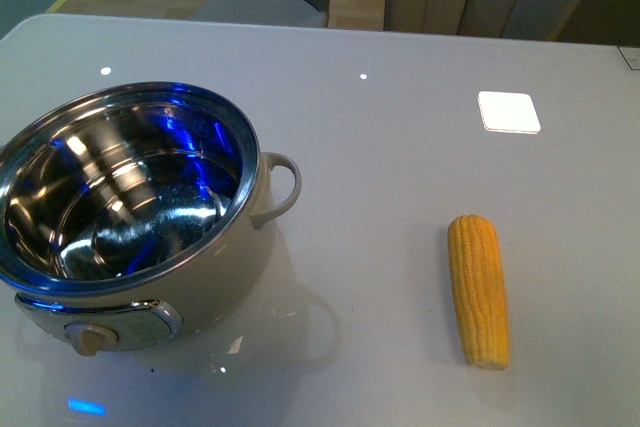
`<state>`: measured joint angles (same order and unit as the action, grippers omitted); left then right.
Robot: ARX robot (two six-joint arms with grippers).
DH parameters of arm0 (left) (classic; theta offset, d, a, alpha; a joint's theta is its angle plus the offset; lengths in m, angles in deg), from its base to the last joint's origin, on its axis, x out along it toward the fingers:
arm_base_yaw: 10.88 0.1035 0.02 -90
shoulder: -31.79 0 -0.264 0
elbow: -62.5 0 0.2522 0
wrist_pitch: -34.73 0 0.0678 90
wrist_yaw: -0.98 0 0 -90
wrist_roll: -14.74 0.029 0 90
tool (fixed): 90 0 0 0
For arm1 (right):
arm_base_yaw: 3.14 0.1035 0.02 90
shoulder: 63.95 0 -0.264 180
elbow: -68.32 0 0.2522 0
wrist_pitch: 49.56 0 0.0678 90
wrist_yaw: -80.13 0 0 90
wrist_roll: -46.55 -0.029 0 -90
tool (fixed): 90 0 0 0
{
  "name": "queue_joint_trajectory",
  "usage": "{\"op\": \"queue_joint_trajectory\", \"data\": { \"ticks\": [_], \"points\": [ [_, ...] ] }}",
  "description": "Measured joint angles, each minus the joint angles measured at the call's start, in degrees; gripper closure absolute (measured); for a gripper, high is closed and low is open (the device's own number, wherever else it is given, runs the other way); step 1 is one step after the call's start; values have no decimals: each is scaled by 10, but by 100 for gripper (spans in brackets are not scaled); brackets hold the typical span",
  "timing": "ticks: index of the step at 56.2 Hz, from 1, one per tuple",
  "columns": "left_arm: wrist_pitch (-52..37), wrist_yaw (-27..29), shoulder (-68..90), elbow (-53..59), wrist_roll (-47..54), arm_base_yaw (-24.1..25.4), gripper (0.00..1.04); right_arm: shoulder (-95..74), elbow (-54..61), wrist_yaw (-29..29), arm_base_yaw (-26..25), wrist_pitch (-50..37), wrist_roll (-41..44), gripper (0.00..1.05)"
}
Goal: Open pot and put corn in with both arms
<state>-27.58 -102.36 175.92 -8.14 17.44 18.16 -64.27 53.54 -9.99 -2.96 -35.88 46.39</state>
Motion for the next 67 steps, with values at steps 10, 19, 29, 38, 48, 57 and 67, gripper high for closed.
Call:
{"op": "queue_joint_trajectory", "data": {
  "ticks": [10,19,29,38,48,57,67],
  "points": [
    [0,-20,-112,73,-23,0,7,0,0,0,0,0,0,9],
    [-4,-40,-214,141,-45,-4,7,0,0,0,0,0,0,9],
    [0,-65,-326,230,-67,-18,7,0,0,0,0,0,0,9],
    [21,-77,-424,302,-92,-35,7,0,0,0,0,0,0,9],
    [55,-77,-540,372,-130,-49,7,0,0,0,0,0,0,9],
    [93,-72,-605,408,-70,-74,28,0,0,0,0,0,0,9],
    [129,-23,-704,471,-40,-128,60,0,0,0,0,0,0,9]
  ]
}}
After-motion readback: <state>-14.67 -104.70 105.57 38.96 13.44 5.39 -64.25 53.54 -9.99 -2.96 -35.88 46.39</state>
